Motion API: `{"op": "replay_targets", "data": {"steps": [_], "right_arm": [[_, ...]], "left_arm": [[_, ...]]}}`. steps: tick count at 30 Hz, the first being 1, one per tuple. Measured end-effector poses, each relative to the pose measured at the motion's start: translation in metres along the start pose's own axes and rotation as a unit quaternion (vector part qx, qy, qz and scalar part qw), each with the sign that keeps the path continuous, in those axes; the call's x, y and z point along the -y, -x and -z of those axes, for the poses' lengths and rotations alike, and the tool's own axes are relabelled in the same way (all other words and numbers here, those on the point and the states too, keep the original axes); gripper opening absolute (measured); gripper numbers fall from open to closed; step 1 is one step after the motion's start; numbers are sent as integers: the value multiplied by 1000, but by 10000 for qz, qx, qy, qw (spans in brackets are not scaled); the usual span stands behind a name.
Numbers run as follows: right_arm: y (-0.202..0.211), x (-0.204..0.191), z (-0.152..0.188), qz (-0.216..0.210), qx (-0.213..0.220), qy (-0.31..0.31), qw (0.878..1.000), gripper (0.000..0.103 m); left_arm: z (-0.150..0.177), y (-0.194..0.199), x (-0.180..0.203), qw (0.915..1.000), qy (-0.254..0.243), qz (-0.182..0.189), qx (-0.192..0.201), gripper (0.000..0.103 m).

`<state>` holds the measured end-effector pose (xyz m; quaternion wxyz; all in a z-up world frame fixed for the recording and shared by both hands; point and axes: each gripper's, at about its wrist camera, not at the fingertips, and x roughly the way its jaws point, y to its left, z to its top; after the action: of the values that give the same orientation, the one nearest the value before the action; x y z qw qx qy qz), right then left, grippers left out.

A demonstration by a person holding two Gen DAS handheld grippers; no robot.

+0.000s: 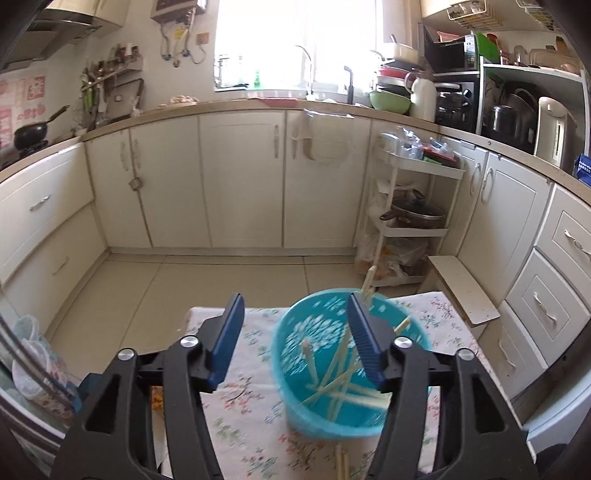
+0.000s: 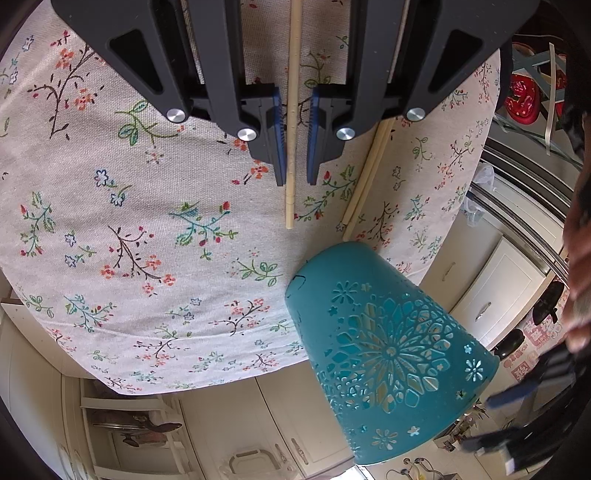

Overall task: Organize utensils
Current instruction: 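Lift the chopstick with the left tool and drop it into the basket, then lift the chopstick with the right tool and drop it into the basket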

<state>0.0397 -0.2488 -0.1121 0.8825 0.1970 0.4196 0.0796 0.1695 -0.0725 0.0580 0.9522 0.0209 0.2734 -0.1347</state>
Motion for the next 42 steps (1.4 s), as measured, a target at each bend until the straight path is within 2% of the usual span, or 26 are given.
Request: {"op": "replay_targets", "data": {"steps": [3,4,6,8,11,15,17,19,22,25,26,31,36,42], "right_arm": [[0,0,0,9,-1,8,10000,12],[0,0,0,18,-2,17,10000,12],[0,-1,0,36,-3,36,10000,12],[0,-2,0,67,-5,68,10000,13],[0,-4,1,32,-5,88,10000,16],[1,-7,1,0,-20,173,9998,21],[2,-10,1,116,-46,227,9997,22],[6,-16,5,303,-82,284,9991,27],[7,-30,12,738,-93,722,9946,26],[3,-43,15,1319,-75,1260,9832,13],[2,-43,14,1318,-92,1265,9831,6],[6,-20,3,1299,-99,637,9894,6],[2,-26,5,1469,-75,957,9845,6],[11,-16,0,1104,22,602,9921,6]], "left_arm": [[25,14,-20,9995,250,-167,-44,73],[40,14,-28,9990,349,-214,-177,76],[68,7,-40,9972,451,-319,-504,78],[103,-9,-50,9923,551,-432,-1018,78],[146,-25,-61,9847,689,-521,-1515,78],[179,-34,-67,9787,620,-694,-1830,78],[185,-35,-66,9770,555,-724,-1926,78],[184,-29,-65,9804,529,-710,-1761,78],[185,-29,-61,9815,434,-735,-1715,78],[182,-29,-50,9829,202,-776,-1658,78],[180,-30,-46,9830,92,-782,-1658,78],[178,-32,-44,9829,44,-754,-1682,79],[178,-34,-42,9828,16,-727,-1699,79],[178,-33,-42,9827,31,-731,-1701,79]]}}
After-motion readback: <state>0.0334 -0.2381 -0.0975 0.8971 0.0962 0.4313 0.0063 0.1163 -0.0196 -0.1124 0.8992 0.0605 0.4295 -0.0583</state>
